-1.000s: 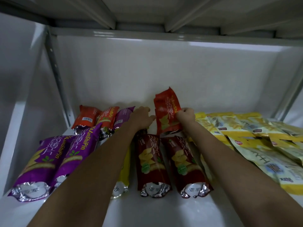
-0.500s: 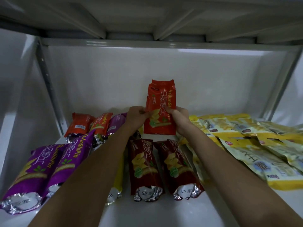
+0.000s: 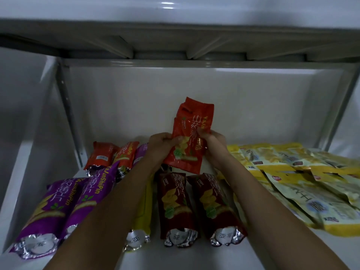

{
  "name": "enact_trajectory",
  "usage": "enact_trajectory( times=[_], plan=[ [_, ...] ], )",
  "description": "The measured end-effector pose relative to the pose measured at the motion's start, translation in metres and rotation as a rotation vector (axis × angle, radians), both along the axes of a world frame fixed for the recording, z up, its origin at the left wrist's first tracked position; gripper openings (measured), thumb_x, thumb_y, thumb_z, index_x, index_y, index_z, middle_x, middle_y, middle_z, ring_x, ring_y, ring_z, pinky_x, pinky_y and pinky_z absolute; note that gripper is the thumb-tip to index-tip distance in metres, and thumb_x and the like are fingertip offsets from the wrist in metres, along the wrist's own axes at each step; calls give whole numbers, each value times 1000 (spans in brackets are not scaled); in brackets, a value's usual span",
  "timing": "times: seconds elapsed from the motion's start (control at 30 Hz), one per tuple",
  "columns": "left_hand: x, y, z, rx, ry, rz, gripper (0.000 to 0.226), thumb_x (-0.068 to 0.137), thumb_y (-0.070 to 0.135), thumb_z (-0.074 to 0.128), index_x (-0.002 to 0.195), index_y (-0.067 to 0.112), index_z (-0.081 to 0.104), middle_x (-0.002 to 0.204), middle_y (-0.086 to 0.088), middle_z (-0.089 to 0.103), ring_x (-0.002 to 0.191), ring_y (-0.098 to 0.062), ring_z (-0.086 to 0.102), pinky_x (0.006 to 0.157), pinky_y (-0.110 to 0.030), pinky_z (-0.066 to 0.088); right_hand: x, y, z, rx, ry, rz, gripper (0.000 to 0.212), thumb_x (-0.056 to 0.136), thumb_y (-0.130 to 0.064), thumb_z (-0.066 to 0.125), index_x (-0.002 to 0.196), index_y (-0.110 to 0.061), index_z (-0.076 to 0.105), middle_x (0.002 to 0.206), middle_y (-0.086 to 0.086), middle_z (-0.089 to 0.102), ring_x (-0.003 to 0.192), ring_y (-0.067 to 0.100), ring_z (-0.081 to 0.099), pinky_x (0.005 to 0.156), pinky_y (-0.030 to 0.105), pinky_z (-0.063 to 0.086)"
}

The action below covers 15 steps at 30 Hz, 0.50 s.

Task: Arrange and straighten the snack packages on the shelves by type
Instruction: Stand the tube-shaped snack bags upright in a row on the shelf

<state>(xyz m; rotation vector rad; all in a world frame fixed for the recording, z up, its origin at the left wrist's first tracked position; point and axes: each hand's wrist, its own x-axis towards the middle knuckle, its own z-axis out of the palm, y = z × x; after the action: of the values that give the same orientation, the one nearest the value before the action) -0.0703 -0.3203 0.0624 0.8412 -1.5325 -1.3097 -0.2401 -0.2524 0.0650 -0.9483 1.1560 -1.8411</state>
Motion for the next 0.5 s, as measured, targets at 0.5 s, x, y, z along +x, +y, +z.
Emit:
enact_trajectory(
  times=[0.5],
  plan=[
    [13,20,14,-4,114,-71,16,91,18,79,100,5,75,100,-15,80,97,-38,77,90,-53,63,11,15,32,-91,37,-12,32,93,-25,78,119,-8,73,112,11,79,103,31,77,95,52,60]
  ],
)
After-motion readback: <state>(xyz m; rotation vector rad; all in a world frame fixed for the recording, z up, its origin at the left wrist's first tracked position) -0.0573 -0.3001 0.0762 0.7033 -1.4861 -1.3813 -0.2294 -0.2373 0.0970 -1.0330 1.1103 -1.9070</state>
